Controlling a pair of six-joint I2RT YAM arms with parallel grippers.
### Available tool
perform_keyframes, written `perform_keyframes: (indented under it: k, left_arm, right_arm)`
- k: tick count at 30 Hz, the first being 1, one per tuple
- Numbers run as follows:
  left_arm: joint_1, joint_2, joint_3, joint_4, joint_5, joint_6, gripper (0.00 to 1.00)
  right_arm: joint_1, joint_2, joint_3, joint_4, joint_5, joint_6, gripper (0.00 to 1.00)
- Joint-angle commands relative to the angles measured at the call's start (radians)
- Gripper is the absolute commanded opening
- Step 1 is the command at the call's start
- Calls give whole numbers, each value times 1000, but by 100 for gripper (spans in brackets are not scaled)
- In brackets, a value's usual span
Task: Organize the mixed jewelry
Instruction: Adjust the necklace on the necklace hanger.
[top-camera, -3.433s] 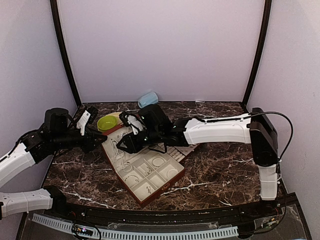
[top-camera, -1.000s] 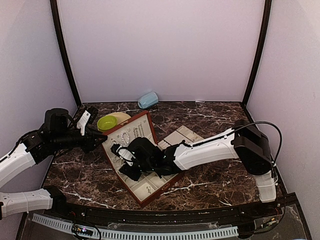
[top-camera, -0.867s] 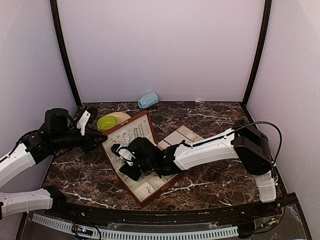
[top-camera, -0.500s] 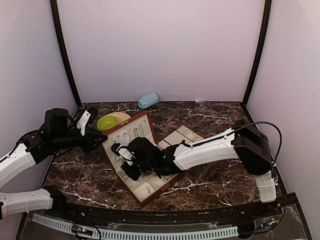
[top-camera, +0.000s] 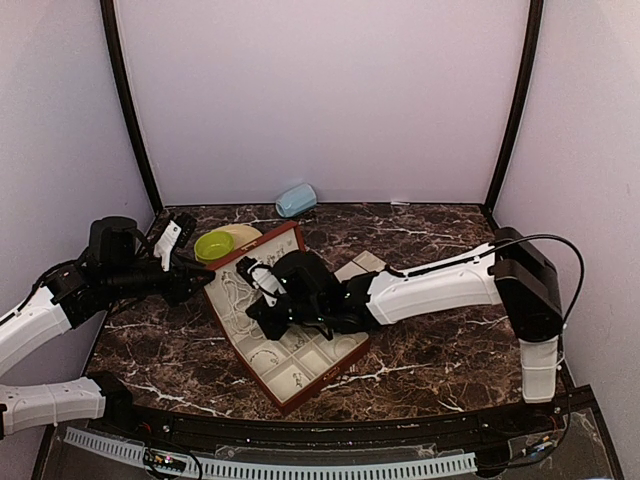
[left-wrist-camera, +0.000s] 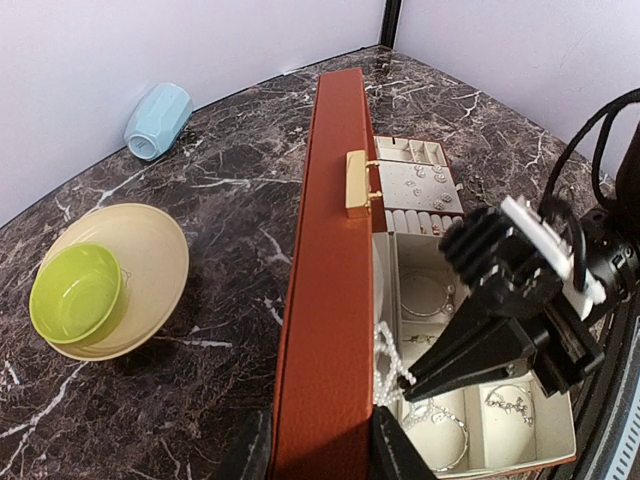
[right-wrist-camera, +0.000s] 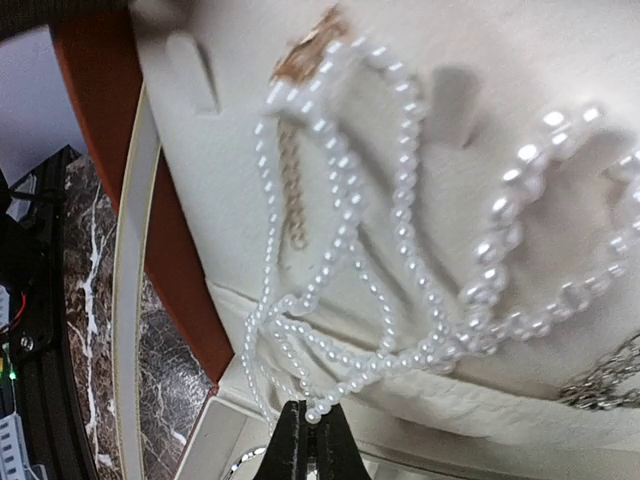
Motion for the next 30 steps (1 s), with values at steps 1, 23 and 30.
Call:
perform_keyframes:
  k: [1, 23, 30]
  left_arm:
    - [-9, 3, -25, -12, 54, 6, 10]
    - [-9, 33, 6, -13, 66, 13, 43]
    - [-9, 86, 42, -12, 83, 50, 66]
  right_arm:
    - [-19, -61, -13, 60, 7, 23, 0]
    - [-50, -56, -19, 29, -3, 0, 0]
    - [-47, -55, -36, 41, -15, 17, 0]
